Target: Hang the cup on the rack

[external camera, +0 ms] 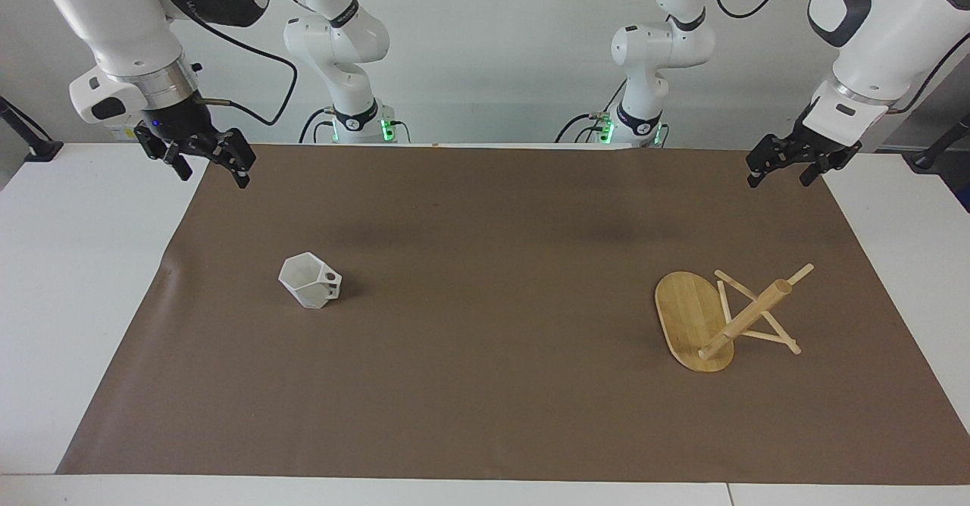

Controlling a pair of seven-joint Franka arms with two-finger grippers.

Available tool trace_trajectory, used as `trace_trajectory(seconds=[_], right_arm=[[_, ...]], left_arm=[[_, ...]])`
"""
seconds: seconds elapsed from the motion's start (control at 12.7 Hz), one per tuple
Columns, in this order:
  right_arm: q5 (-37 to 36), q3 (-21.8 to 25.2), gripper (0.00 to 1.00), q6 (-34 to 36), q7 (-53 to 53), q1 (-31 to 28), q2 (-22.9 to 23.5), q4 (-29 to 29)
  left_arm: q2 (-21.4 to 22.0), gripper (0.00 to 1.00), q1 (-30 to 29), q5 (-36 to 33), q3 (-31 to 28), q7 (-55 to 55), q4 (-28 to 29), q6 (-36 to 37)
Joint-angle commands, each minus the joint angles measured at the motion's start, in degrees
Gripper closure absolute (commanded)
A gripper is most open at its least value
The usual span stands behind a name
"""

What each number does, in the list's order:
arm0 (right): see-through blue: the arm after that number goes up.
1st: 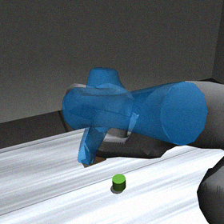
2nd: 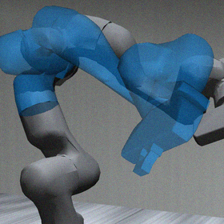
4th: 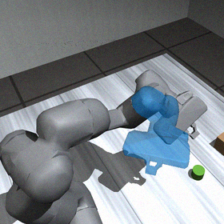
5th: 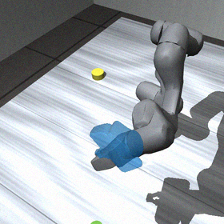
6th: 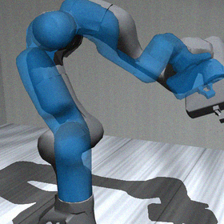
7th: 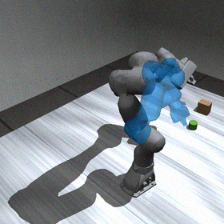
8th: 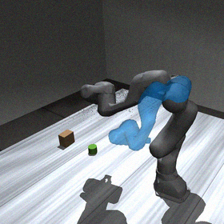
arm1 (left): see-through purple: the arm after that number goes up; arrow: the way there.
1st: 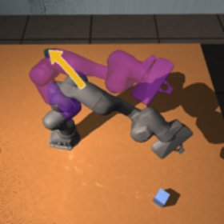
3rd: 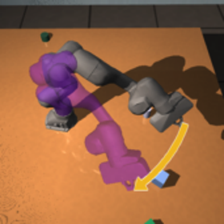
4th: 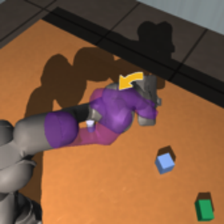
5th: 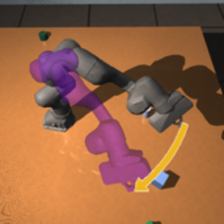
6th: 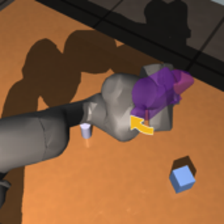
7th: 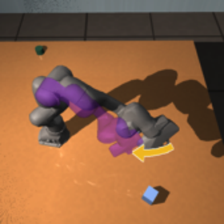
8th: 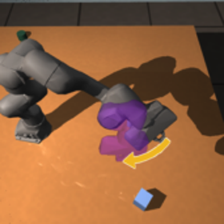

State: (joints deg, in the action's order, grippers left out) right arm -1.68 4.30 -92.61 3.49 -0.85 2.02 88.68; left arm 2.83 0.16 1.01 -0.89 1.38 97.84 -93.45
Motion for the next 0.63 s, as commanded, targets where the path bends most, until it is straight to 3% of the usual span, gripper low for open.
trace_trajectory(seconds=[0.0,0.55], right_arm=[[0.9,0.7,0.0,0.3,-1.1,0.4,-1.3,1.4],[0.9,1.2,0.0,0.3,-1.0,0.4,-1.3,1.4]], left_arm=[[0.8,0.0,-0.6,-0.1,0.4,-0.4,0.2,0.5],[0.8,0.0,-0.6,-0.1,0.4,-0.5,0.2,0.4]])
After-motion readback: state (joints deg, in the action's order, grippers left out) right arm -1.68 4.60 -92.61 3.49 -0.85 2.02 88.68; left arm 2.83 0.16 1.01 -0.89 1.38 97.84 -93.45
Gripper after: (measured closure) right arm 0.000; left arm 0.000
